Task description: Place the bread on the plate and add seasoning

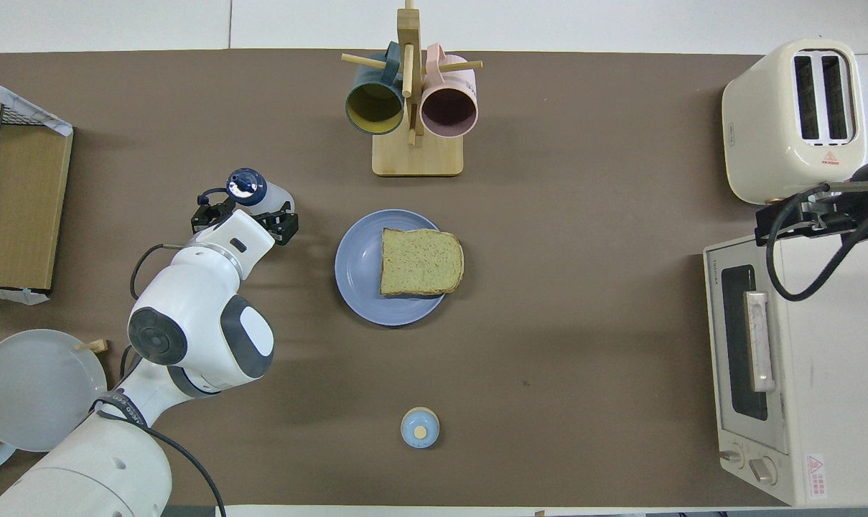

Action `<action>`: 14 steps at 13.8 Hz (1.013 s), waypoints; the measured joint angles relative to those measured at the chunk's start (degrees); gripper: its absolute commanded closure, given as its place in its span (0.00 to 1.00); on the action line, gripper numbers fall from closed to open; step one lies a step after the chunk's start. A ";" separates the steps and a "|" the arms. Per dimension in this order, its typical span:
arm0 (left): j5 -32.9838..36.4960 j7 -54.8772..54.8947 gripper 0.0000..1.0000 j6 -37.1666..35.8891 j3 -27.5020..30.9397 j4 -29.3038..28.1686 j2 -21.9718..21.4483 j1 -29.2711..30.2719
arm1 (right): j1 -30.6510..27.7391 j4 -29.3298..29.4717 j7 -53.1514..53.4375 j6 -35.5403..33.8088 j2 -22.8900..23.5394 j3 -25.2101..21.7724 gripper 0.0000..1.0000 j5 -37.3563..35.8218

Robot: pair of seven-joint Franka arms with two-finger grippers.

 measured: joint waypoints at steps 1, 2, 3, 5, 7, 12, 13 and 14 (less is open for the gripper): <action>0.00 0.00 0.00 0.00 -0.03 -0.42 -0.02 -0.01 | 0.00 0.00 0.00 0.00 0.00 0.00 0.00 0.00; 0.00 0.00 0.00 0.00 -0.08 -0.98 -0.08 -0.04 | 0.00 0.00 0.00 0.00 0.00 0.00 0.00 0.00; 0.00 0.00 0.00 0.01 -0.12 -1.52 -0.31 -0.06 | 0.00 0.00 0.00 0.00 0.00 0.00 0.00 0.00; 0.00 0.00 0.00 0.01 -0.15 -2.91 -1.89 -0.38 | 0.00 0.00 0.00 0.00 0.00 0.00 0.00 0.00; 0.00 0.00 0.00 0.01 -0.26 -5.00 -4.42 -1.09 | 0.00 0.00 0.00 0.00 0.00 0.00 0.00 0.00; -0.03 -1.27 0.00 -0.02 -0.43 -11.60 -12.78 -4.43 | 0.00 0.00 0.00 0.00 0.00 0.00 0.00 0.00; -0.04 -2.11 0.00 -0.05 -0.46 -12.53 -14.27 -5.23 | 0.00 0.00 0.00 0.00 0.00 0.00 0.00 0.00; -0.05 -2.81 0.00 -0.16 -0.53 -13.28 -15.68 -5.91 | 0.00 0.00 0.00 0.00 0.00 0.00 0.00 0.00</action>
